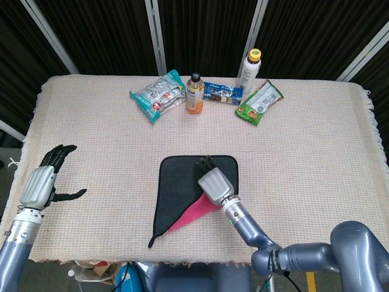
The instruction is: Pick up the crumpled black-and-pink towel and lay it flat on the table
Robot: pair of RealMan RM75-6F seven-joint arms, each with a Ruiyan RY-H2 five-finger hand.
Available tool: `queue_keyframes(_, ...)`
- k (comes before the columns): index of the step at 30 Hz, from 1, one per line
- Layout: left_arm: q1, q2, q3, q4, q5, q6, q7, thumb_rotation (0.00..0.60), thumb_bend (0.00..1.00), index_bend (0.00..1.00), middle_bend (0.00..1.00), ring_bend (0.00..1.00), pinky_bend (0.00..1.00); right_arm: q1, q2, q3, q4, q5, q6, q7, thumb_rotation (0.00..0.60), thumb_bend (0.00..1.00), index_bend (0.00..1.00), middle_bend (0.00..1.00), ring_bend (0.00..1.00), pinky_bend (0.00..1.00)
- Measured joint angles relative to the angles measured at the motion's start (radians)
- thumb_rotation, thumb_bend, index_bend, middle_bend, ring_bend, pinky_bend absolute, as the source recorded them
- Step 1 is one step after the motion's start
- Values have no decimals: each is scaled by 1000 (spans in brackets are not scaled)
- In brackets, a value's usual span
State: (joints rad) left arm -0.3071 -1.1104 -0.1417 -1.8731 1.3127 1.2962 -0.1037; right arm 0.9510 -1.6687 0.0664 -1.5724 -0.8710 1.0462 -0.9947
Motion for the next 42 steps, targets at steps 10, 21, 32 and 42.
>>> queue_keyframes(10, 4, 9, 2, -7, 11, -3, -16, 600, 152, 101, 86, 0, 0, -8, 12, -3, -31, -14, 33, -14, 600, 436, 606, 212, 0, 26)
queue_keyframes(21, 9, 19, 1, -11, 22, 0, -38, 600, 152, 100, 86, 0, 0, -9, 21, -4, -70, -21, 59, -43, 600, 436, 641, 231, 4, 32)
queue_keyframes(32, 14, 26, 3, -17, 34, 3, -50, 600, 152, 100, 86, 0, 0, -28, 56, -21, -124, -26, 98, -66, 600, 436, 740, 286, 60, 40)
queue_keyframes(42, 14, 20, 13, -24, 52, 2, -35, 600, 152, 100, 85, 0, 0, -72, 119, -50, -187, -47, 140, -52, 600, 436, 762, 287, 60, 40)
